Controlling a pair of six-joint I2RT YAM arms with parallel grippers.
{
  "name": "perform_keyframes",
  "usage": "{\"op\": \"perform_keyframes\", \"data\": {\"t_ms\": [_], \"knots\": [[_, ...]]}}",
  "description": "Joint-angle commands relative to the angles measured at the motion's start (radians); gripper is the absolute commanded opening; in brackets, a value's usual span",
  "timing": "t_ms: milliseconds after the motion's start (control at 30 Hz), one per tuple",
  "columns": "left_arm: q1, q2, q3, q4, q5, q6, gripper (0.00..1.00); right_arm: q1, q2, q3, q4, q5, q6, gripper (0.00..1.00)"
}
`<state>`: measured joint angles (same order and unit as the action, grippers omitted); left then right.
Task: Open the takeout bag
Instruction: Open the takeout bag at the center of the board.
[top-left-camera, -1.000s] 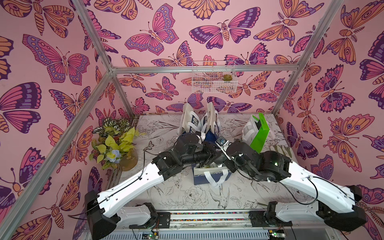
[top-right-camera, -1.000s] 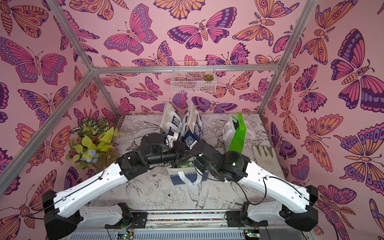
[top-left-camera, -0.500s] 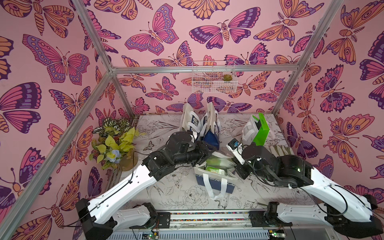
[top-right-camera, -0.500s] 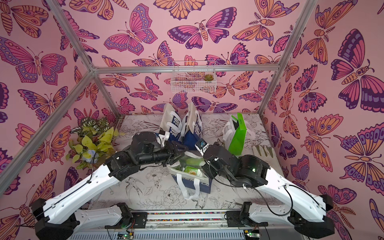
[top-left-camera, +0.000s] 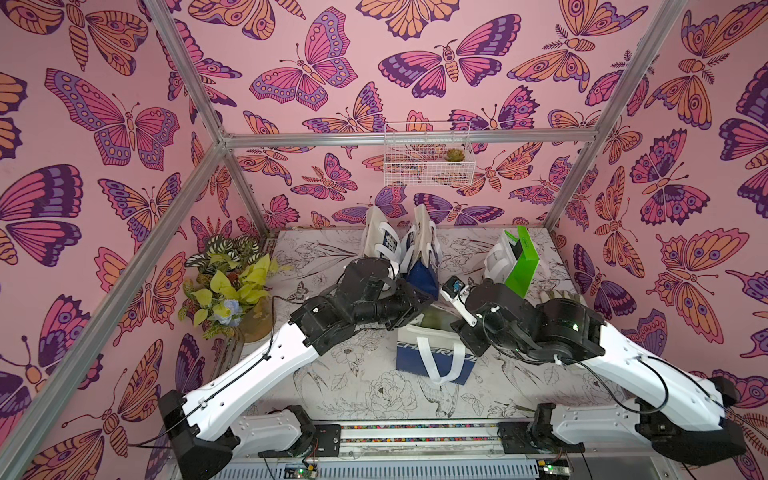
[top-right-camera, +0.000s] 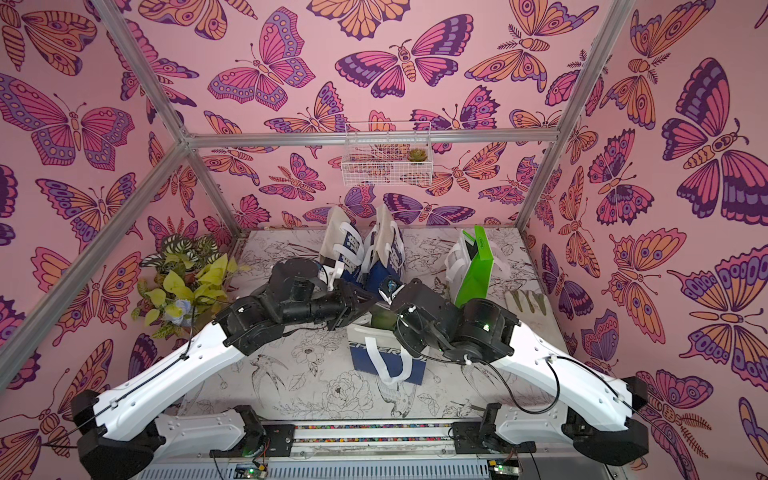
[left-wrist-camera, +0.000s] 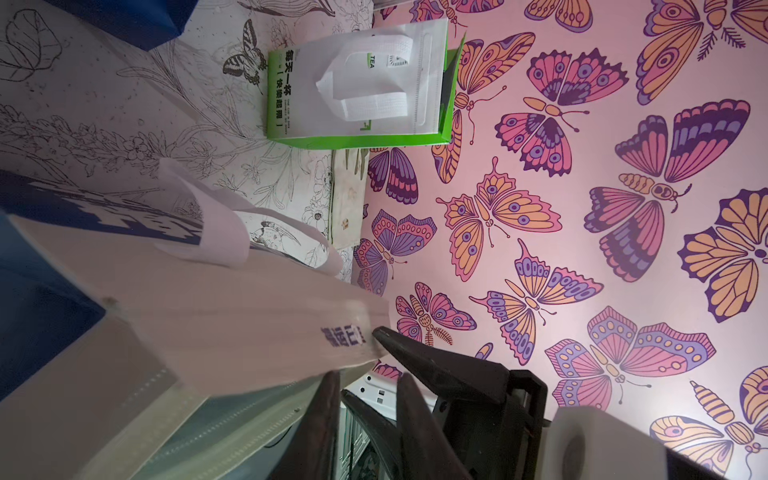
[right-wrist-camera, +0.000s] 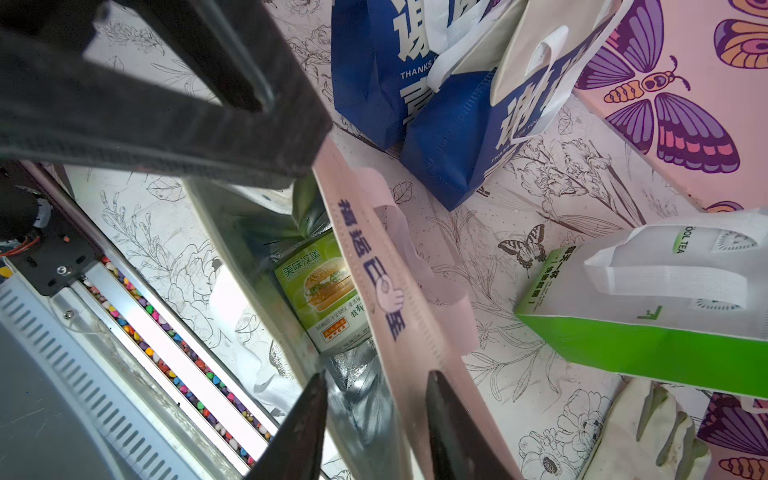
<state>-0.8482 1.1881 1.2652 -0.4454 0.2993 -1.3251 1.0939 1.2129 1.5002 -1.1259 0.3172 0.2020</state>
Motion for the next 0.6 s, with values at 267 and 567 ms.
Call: {"op": "perform_keyframes", "data": {"t_ms": [267, 567], "knots": [[0.023, -0.021, -0.012, -0.009, 0.012, 0.014, 0.27, -0.038, 0.100, 0.098, -0.074, 0.112, -0.040, 0.59], [0.014, -0.032, -0.013, -0.034, 0.015, 0.057, 0.32, -0.069, 0.093, 0.123, -0.088, 0.011, -0.030, 0.00]]}}
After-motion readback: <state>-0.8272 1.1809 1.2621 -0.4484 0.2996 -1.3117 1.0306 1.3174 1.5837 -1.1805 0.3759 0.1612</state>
